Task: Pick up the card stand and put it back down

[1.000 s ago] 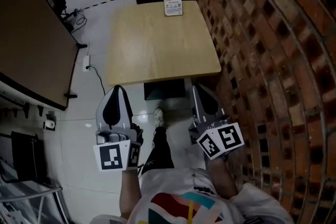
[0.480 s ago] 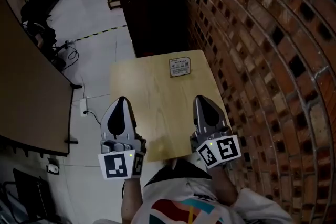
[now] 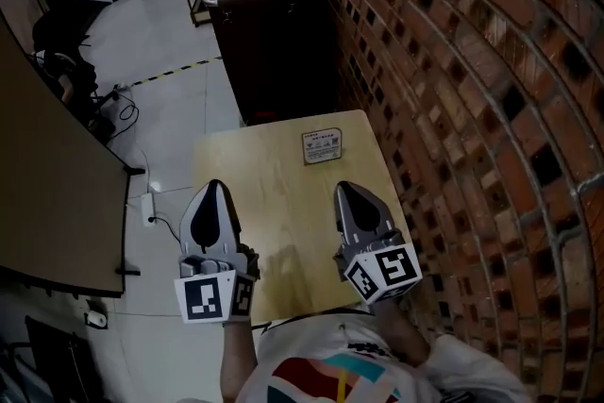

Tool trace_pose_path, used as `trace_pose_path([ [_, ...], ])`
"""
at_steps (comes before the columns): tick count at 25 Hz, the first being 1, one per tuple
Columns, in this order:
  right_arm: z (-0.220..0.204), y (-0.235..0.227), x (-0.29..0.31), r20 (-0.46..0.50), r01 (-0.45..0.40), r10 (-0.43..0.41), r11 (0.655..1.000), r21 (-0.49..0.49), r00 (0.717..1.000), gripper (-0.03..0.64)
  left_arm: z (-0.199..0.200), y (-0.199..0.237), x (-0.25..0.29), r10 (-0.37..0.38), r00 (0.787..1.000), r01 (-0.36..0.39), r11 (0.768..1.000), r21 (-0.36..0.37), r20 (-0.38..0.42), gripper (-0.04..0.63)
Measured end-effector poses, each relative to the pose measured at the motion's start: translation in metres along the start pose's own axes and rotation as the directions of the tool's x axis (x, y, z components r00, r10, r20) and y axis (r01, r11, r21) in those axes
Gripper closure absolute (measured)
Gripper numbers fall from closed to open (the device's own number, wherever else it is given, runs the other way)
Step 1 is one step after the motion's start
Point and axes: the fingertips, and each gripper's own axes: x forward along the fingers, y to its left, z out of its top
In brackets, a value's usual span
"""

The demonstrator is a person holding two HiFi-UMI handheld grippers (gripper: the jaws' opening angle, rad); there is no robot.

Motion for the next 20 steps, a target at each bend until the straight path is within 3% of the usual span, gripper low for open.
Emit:
trace_pose_path([
  [6,-0.013,-0.018,0.02,-0.019,0.019,-0.019,1.0,-0.009,1.0,0.615,-0.011,0.0,0.011,-0.002,1.0,0.002,1.0,-0.006,-0.02,0.591],
  [7,-0.017,-0.022,0.029,-0.015,0.022,-0.023,1.0,-0.021,1.0,0.547,-0.013,0.002,0.012,0.004,1.0,-0.004,1.0,-0.008,-0.028,0.591],
  [9,-0.029,-0.035,0.058,-0.033,0.019,-0.02,0.999,-0.047,0.999,0.237,-0.019,0.007,0.013,0.015,0.999,-0.016,1.0,-0.011,-0.046,0.591],
  [10,-0.038,-0.044,0.075,-0.06,0.015,-0.019,0.998,-0.061,0.998,0.149,-0.024,0.008,0.014,0.018,0.998,-0.019,1.0,-0.011,-0.056,0.591],
  [11,-0.048,-0.053,0.094,-0.096,0.009,-0.016,0.997,-0.076,0.995,0.113,-0.028,0.008,0.014,0.021,0.998,-0.021,1.0,-0.011,-0.067,0.591],
  [15,-0.095,-0.082,0.161,-0.227,0.013,-0.045,0.99,-0.144,0.973,0.089,-0.039,0.022,0.005,0.064,0.991,-0.063,0.998,0.008,-0.12,0.591],
  [17,-0.125,-0.104,0.186,-0.284,0.07,-0.112,0.986,-0.154,0.952,0.058,-0.048,0.032,0.002,0.093,0.984,-0.093,0.996,0.011,-0.152,0.591],
  [20,-0.176,-0.142,0.204,-0.379,0.18,-0.229,0.97,-0.16,0.897,0.041,-0.066,0.044,0.002,0.115,0.973,-0.117,0.993,0.001,-0.199,0.591],
])
